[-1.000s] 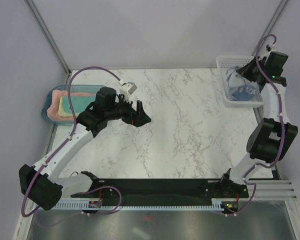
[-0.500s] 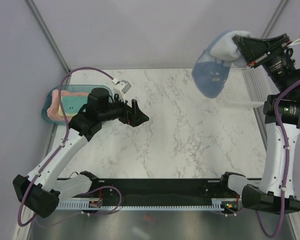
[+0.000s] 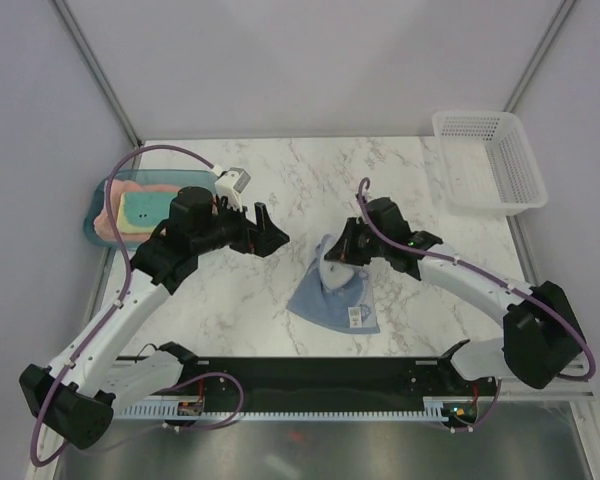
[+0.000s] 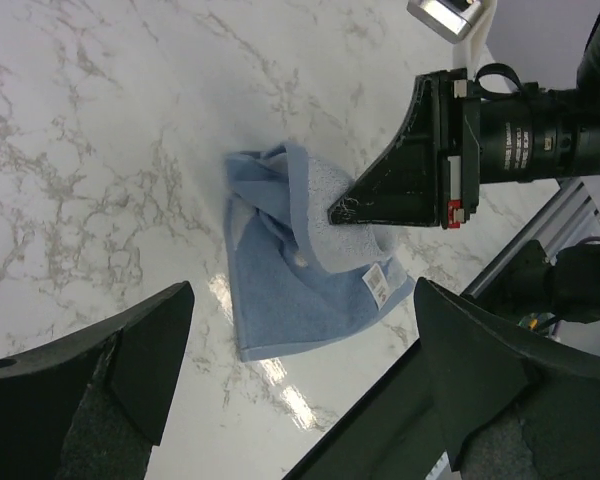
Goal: Fold and stack the towels
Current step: Move the towel to the center of the board
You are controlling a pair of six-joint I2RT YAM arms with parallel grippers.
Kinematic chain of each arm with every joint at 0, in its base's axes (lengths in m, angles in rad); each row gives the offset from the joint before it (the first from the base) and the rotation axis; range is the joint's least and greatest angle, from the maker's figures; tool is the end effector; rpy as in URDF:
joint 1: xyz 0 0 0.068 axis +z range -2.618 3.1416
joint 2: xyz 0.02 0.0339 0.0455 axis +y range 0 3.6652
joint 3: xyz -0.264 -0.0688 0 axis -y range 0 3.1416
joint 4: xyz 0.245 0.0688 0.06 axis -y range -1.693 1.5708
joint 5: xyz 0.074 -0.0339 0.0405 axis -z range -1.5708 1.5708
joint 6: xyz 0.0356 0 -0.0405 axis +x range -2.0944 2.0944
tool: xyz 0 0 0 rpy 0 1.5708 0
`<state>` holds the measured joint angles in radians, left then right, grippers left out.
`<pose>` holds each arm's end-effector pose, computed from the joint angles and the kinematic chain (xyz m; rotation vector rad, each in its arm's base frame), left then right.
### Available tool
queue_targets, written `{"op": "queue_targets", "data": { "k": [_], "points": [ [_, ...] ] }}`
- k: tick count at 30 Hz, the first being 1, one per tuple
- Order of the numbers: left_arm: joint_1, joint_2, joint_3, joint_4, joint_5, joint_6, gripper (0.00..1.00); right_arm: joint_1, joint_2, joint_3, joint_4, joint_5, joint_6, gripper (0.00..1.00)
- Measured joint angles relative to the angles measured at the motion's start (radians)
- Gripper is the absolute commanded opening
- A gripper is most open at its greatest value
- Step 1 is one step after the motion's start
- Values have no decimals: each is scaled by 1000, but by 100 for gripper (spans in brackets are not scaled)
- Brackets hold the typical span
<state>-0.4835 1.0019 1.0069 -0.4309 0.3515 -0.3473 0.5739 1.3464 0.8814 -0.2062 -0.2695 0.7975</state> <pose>0.1894 -0.1133 0.3528 0.3765 2.0453 -0.8731 0.2400 0.1665 0.2473 0.1126 2.4236 0.9942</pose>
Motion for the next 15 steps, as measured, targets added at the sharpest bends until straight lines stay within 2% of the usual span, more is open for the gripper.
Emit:
{"op": "queue_targets", "data": {
  "k": [4,7,12,15],
  "points": [
    [4,28,-15,-19,-65,-22,98,79,76,15,-2,74,-16,35],
    [12,64,-15,-23,-111,-53,98,81,122,60,-5,105,-45,46],
    [23,119,-17,-22,-148,-93,97,35,145,166,-36,104,-105,52],
    [24,163,-19,-3,-137,-104,95,-25,145,205,-34,88,-139,52]
  ]
}}
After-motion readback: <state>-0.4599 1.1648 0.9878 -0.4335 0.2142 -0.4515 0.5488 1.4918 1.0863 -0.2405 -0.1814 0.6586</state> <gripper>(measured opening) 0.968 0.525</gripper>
